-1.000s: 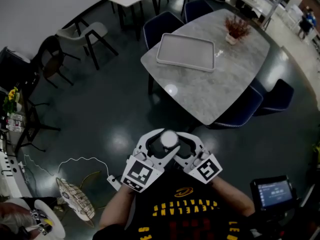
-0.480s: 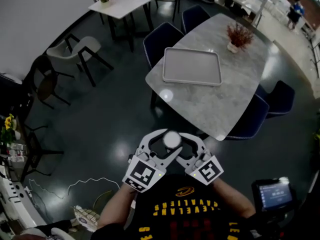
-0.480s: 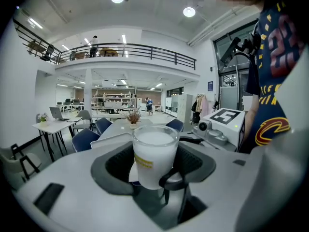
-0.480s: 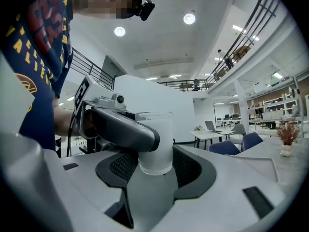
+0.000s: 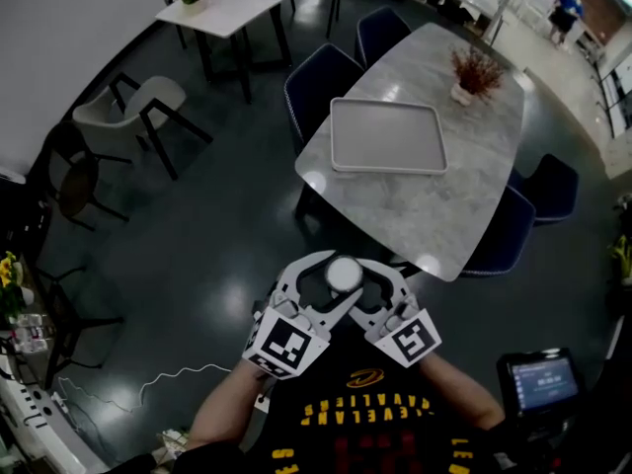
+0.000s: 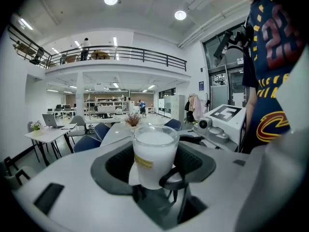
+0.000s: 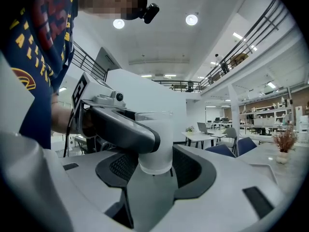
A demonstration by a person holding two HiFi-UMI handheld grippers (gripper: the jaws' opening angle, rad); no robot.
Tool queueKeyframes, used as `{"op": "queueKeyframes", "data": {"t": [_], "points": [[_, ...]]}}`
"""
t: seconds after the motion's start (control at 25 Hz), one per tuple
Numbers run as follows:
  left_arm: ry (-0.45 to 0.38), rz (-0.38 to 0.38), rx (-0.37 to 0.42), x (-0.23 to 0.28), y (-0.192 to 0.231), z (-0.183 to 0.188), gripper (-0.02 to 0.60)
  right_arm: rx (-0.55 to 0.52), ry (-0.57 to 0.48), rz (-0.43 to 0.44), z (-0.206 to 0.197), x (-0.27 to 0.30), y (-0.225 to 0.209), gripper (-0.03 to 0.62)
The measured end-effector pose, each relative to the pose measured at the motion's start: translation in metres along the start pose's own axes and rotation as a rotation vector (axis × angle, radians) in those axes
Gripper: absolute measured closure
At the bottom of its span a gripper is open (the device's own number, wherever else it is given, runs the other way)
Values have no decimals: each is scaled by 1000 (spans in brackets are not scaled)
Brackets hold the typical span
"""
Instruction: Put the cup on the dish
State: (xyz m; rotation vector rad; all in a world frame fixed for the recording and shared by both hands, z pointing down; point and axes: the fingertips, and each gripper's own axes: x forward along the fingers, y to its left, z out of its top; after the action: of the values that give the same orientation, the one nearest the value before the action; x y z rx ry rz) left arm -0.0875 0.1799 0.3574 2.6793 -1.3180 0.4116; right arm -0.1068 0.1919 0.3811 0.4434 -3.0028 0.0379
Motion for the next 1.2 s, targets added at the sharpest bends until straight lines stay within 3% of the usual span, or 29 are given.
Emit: {"op": "queueKeyframes", "data": {"t": [0.44,0.84,1.2], "points": [[-1,-20,-17,38,44,-2,319,2,12,-6,-8,31,-49,366],[11,18,-6,127,106,26,319,-12,-4,19,-3,54,-158,365],[54,-1,4,205,132,27,319,-59,49,21,-26,56,-236,365]]}}
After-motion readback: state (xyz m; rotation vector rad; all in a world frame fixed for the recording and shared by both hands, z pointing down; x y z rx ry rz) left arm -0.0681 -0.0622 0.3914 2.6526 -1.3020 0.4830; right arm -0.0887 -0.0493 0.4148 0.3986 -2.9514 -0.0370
